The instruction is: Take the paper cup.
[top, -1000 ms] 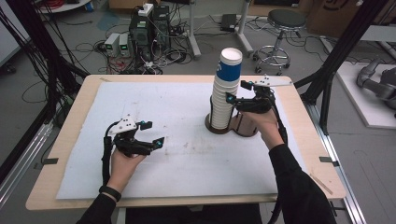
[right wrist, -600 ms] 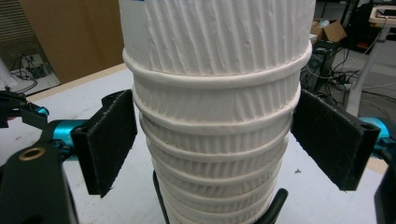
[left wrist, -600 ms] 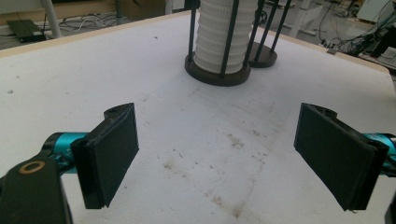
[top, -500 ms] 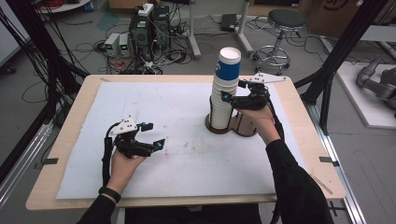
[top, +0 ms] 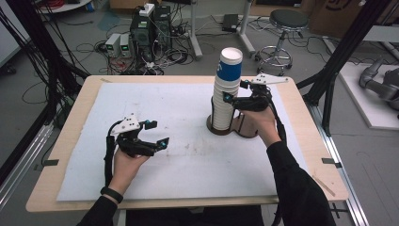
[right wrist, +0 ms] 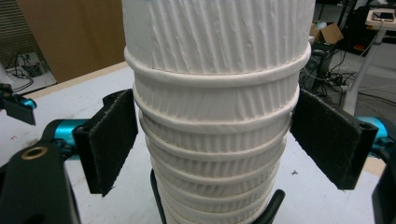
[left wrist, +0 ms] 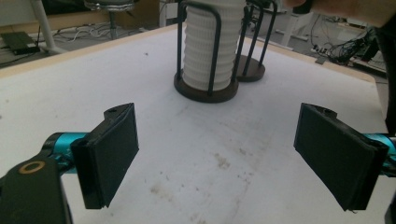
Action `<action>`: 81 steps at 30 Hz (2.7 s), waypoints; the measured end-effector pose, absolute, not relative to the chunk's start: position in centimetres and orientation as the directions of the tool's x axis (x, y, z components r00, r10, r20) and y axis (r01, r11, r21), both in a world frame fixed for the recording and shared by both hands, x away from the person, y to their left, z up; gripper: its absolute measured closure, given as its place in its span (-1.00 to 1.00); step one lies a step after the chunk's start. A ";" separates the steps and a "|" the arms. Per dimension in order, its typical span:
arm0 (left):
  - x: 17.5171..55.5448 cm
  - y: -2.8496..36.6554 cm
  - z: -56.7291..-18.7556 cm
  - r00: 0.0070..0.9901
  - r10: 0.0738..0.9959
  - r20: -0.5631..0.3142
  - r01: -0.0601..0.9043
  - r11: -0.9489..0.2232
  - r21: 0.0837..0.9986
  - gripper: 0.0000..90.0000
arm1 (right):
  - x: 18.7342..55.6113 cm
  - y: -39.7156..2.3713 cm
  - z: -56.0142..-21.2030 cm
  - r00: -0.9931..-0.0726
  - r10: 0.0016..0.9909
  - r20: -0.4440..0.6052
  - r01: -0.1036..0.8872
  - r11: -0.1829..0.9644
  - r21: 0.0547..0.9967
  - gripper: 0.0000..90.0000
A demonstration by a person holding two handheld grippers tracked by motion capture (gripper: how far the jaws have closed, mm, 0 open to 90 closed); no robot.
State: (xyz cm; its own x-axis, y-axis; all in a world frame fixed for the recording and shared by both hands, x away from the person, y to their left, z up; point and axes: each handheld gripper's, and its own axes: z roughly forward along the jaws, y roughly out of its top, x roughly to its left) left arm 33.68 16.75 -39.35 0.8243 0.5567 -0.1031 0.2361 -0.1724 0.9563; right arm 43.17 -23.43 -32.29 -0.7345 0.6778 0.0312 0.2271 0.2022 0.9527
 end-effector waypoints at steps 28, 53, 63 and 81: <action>40.4 9.7 -28.0 0.844 0.528 -0.096 0.178 -0.106 0.978 -0.69 | 43.0 -23.5 -32.4 -0.729 0.684 0.022 0.214 0.198 0.957 -0.64; 45.9 1.0 -22.1 0.881 0.467 -0.080 0.137 -0.089 0.987 -0.69 | 42.9 -23.3 -32.5 -0.723 0.691 0.023 0.214 0.192 0.958 -0.64; 47.3 -0.9 -22.5 0.888 0.440 -0.131 0.190 -0.092 0.977 -0.53 | 42.8 -23.5 -32.4 -0.725 0.689 0.018 0.214 0.200 0.956 -0.64; 46.3 -0.9 -19.8 0.881 0.468 -0.066 0.115 -0.077 0.990 -0.34 | 42.6 -23.6 -32.5 -0.720 0.694 0.021 0.214 0.193 0.958 -0.63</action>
